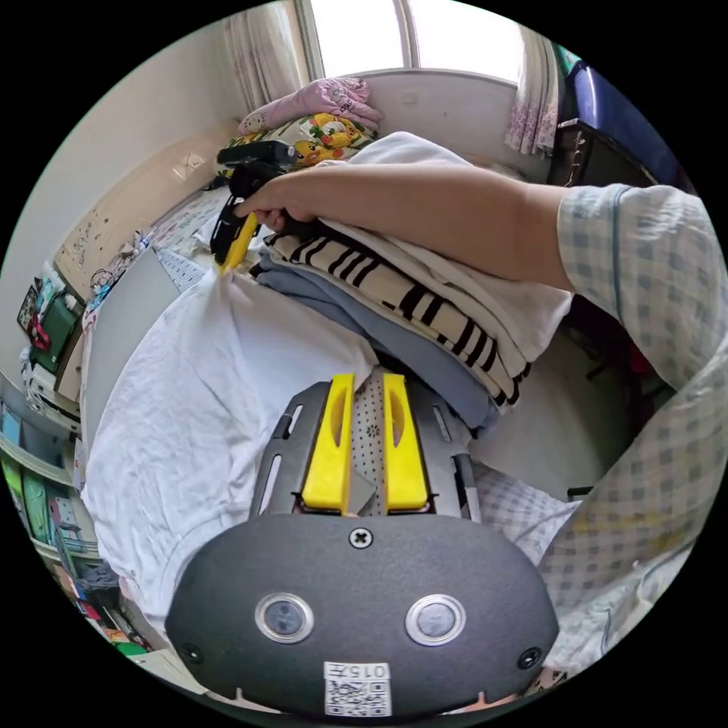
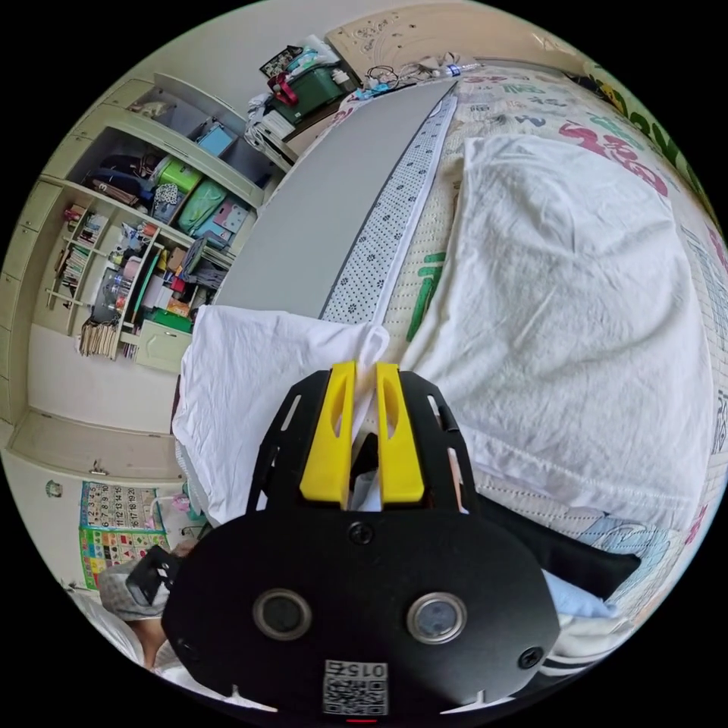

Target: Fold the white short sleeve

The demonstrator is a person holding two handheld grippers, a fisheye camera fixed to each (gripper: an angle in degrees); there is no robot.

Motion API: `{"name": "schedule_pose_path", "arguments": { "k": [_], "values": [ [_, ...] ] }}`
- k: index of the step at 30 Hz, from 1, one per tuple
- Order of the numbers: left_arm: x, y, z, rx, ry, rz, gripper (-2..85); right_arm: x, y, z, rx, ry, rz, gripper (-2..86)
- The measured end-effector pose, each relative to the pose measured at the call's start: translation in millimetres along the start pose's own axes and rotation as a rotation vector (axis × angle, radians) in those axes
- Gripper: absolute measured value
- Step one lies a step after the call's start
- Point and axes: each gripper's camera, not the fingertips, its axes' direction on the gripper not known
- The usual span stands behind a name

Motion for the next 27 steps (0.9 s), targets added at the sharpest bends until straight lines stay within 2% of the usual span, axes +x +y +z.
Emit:
{"name": "schedule_pose_path", "arguments": {
  "k": [6,11,14,16,20,22,27],
  "values": [
    [-56,125,-57,0.078,-0.057,-0.249,5.7,12,26,32,0.139,0.028,-0.039,3.6],
    [-111,255,-100,0.127,-0.212,-0.577,6.1,-9,63,48,0.331,0.203,-0.106,1.8],
    [-130,306,-111,0.163,-0.289,-0.69,6.8,-49,109,60,0.413,0.343,-0.198,1.9],
    [-137,329,-112,0.213,-0.296,-0.727,7.0,-69,144,77,0.402,0.292,-0.273,2.5],
    [-151,354,-96,0.276,-0.237,-0.717,7.4,-91,228,150,0.305,0.004,-0.507,6.2],
    [-157,359,-86,0.293,-0.206,-0.709,7.9,-89,253,187,0.288,-0.056,-0.511,7.2],
    [-173,367,-58,0.297,-0.178,-0.705,8.3,-76,281,273,0.269,-0.025,-0.482,8.5]
  ]
}}
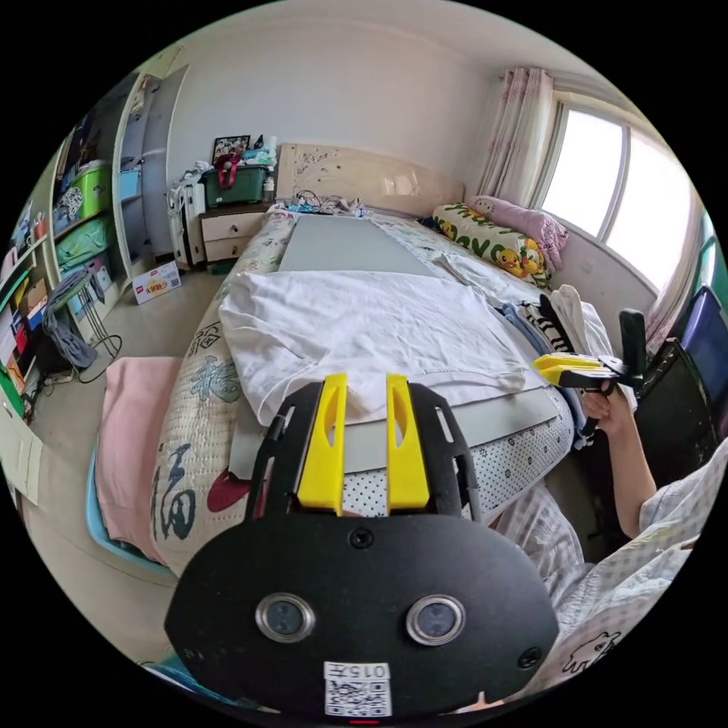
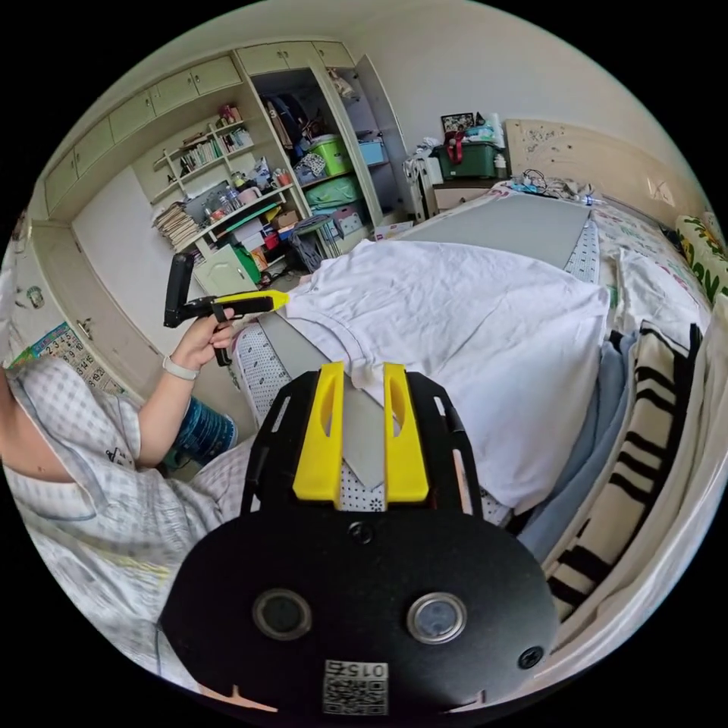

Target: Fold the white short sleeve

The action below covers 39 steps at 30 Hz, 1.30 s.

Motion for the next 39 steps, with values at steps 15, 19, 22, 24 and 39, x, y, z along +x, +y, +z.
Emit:
{"name": "schedule_pose_path", "arguments": {
  "k": [15,19,22,24,39],
  "values": [
    [-37,32,54,-0.048,-0.007,0.046,2.4,35,55,133,-0.086,0.27,-0.054,4.1],
    [-43,44,60,-0.027,0.009,0.072,2.2,53,75,145,-0.036,0.299,-0.016,3.7],
    [-48,51,71,-0.042,0.015,0.083,2.9,68,85,166,-0.071,0.312,0.0,4.1],
    [-53,53,75,-0.048,0.033,0.077,3.8,76,90,174,-0.042,0.297,0.018,5.0],
    [-97,16,141,-0.198,-0.096,0.086,10.4,133,119,216,0.093,0.225,0.151,7.1]
  ]
}}
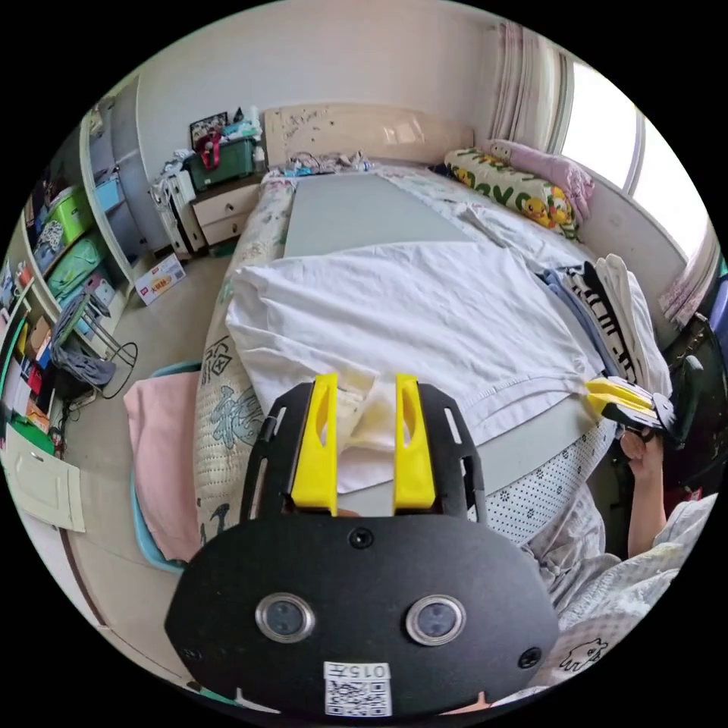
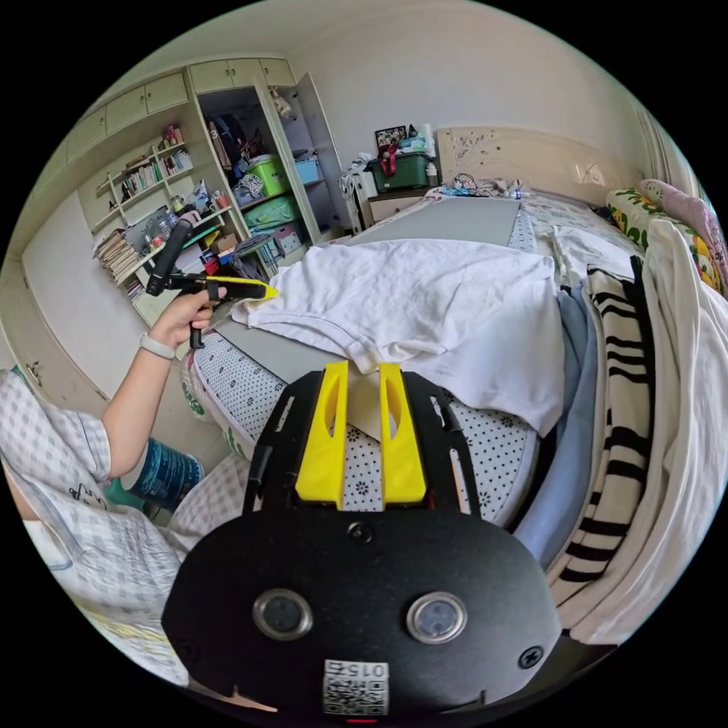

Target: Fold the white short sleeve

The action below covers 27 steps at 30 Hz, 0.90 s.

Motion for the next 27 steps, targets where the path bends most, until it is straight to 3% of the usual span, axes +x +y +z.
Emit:
{"name": "schedule_pose_path", "arguments": {
  "k": [3,7,15,21,24,27],
  "values": [
    [-8,-2,22,-0.078,-0.003,-0.018,5.4,14,3,5,0.0,-0.044,0.012,6.6],
    [-39,22,14,0.055,0.091,-0.113,0.3,30,6,10,0.0,-0.059,0.025,6.1],
    [-118,127,-1,0.264,-0.01,-0.443,-0.4,53,-9,23,-0.02,-0.1,0.017,5.6],
    [-154,176,23,0.226,-0.02,-0.517,2.1,66,-29,27,-0.046,-0.111,-0.006,5.7],
    [-162,182,33,0.22,0.011,-0.493,9.1,81,-34,17,-0.018,-0.08,0.02,6.4],
    [-178,194,34,0.342,0.037,-0.562,13.1,108,-39,-4,0.07,0.011,0.142,8.0]
  ]
}}
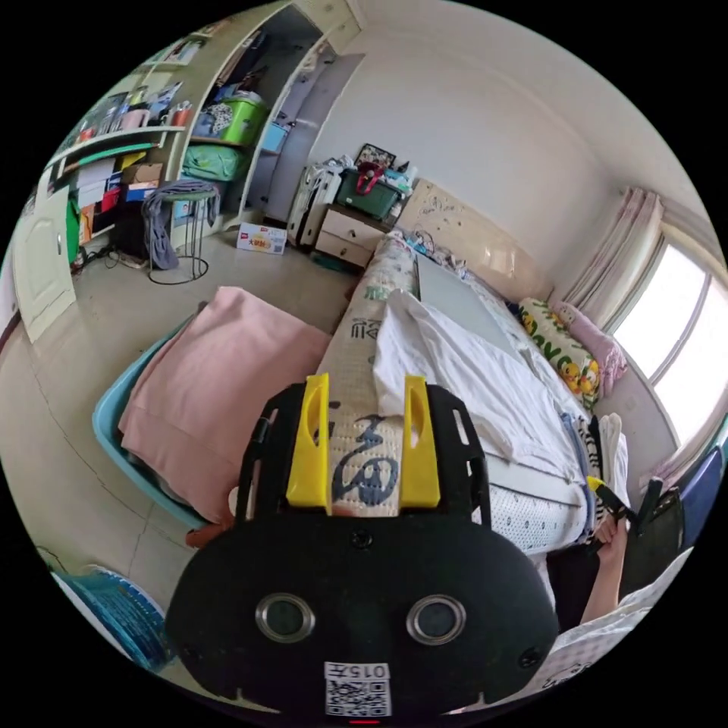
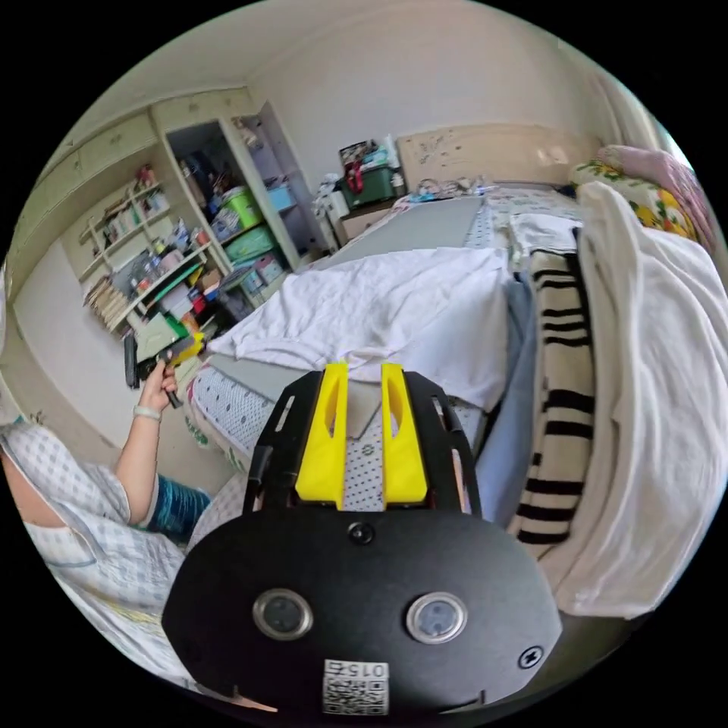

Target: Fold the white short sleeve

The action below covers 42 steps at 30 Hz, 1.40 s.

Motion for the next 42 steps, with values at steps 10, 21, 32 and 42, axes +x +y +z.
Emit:
{"name": "schedule_pose_path", "arguments": {
  "k": [10,21,32,42],
  "values": [
    [-33,-6,72,-0.217,0.159,0.057,8.3,82,-16,-30,0.0,0.043,0.332,10.1],
    [-65,6,85,-0.19,0.217,0.071,0.0,88,-52,-17,-0.045,0.09,0.278,4.8],
    [-113,22,48,-0.126,0.178,0.062,0.1,85,-46,-49,0.003,-0.077,0.304,5.9],
    [-141,40,71,-0.155,0.158,-0.003,-0.3,77,-61,-43,-0.029,-0.085,0.317,6.5]
  ]
}}
